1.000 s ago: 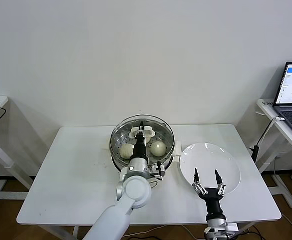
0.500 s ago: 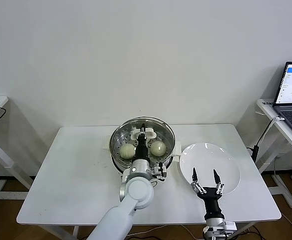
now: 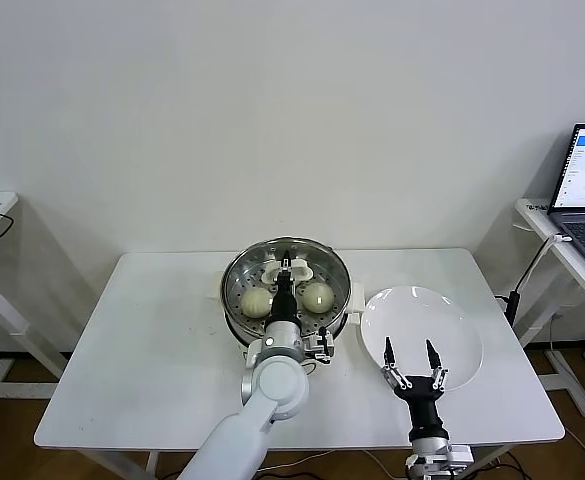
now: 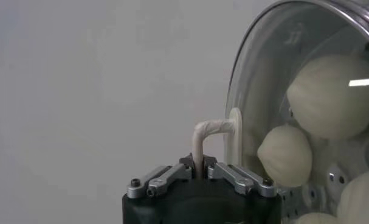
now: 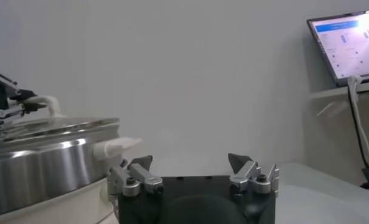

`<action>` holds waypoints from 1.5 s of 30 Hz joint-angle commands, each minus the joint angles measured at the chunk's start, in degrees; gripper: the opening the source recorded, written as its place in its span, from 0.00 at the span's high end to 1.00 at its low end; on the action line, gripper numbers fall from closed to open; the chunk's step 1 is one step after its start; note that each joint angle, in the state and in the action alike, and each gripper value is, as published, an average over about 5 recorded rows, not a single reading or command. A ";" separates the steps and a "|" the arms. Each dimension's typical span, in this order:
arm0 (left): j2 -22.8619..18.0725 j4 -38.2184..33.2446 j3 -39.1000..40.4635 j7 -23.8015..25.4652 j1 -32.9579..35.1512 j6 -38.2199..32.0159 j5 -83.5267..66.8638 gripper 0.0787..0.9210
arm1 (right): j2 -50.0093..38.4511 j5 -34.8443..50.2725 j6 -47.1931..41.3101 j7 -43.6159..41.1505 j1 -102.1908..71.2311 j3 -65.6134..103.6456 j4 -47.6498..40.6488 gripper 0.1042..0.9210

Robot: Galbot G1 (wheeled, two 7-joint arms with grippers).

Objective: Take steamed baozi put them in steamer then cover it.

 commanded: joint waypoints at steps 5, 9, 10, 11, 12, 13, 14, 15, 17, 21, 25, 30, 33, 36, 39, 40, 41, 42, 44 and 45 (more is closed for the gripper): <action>-0.13 0.94 -0.59 -0.43 0.11 -0.90 0.04 0.87 | -0.05 -0.28 0.19 -0.04 -0.02 -0.11 0.13 0.12; -0.23 1.28 -0.93 -0.99 0.30 -1.90 0.03 0.87 | -0.10 -0.32 0.31 -0.06 -0.03 -0.08 0.05 0.12; -0.16 1.05 -0.96 -1.09 0.43 -2.04 0.03 0.87 | -0.11 -0.32 0.34 -0.06 -0.03 -0.07 0.00 0.12; -0.07 0.71 -0.98 -1.20 0.60 -2.16 0.01 0.87 | -0.13 -0.32 0.37 -0.07 -0.02 -0.06 -0.05 0.12; 0.05 0.19 -0.99 -1.24 0.80 -2.22 -0.03 0.87 | -0.16 -0.31 0.39 -0.07 -0.01 -0.06 -0.12 0.12; 0.21 -0.42 -0.99 -1.37 1.05 -2.28 -0.06 0.86 | -0.18 -0.31 0.43 -0.07 0.01 -0.05 -0.20 0.12; 0.43 -1.14 -0.97 -1.54 1.41 -2.37 -0.10 0.84 | -0.22 -0.31 0.46 -0.07 0.03 -0.05 -0.28 0.12; 0.70 -2.08 -0.90 -1.66 1.88 -2.38 -0.16 0.83 | -0.27 -0.30 0.48 -0.07 0.05 -0.06 -0.35 0.12; 1.56 -4.52 -0.62 -1.88 3.12 -2.40 -0.31 0.76 | -0.35 -0.29 0.51 -0.07 0.11 -0.10 -0.48 0.12; 4.38 -11.33 0.34 -1.94 6.49 -1.95 -1.15 0.61 | -0.56 -0.23 0.52 -0.07 0.34 -0.25 -0.77 0.12; 7.15 -17.22 0.77 -1.86 9.93 -1.44 -1.79 0.47 | -0.71 -0.22 0.52 -0.08 0.55 -0.58 -0.99 0.12; 10.05 -25.57 -0.92 -2.31 15.03 -1.47 -3.65 0.30 | -0.95 -0.22 0.52 -0.07 0.62 -0.91 -0.88 0.12; 12.01 -31.24 -3.93 -4.04 19.46 -2.33 -8.38 0.20 | -1.31 -0.12 0.24 -0.03 0.50 -0.84 -0.14 0.12; 13.53 -35.80 -10.13 -10.40 25.13 -6.87 -20.18 0.13 | -1.82 -0.01 -1.01 0.03 0.03 -0.31 2.01 0.12; 13.41 -38.81 -18.64 -16.47 30.61 -14.07 -38.57 0.12 | -2.38 -0.40 -3.02 0.01 -0.82 0.37 4.81 0.12; 12.95 -39.33 -21.68 -17.35 32.30 -16.60 -45.18 0.12 | -2.56 -0.68 -3.77 -0.02 -1.20 0.65 5.75 0.12; 12.20 -39.51 -24.50 -17.68 33.79 -19.40 -51.01 0.12 | -2.75 -0.94 -4.52 -0.04 -1.58 0.91 6.65 0.12; 11.36 -39.28 -27.45 -17.74 35.05 -22.64 -56.39 0.12 | -2.92 -1.20 -5.26 -0.05 -1.96 1.15 7.51 0.12; 9.41 -37.71 -32.58 -17.55 36.61 -27.42 -63.60 0.12 | -3.22 -1.59 -6.60 -0.10 -2.56 1.60 9.16 0.12; 8.39 -36.50 -34.69 -17.24 37.06 -29.59 -65.89 0.12 | -3.34 -1.62 -7.08 -0.10 -2.73 1.71 9.85 0.12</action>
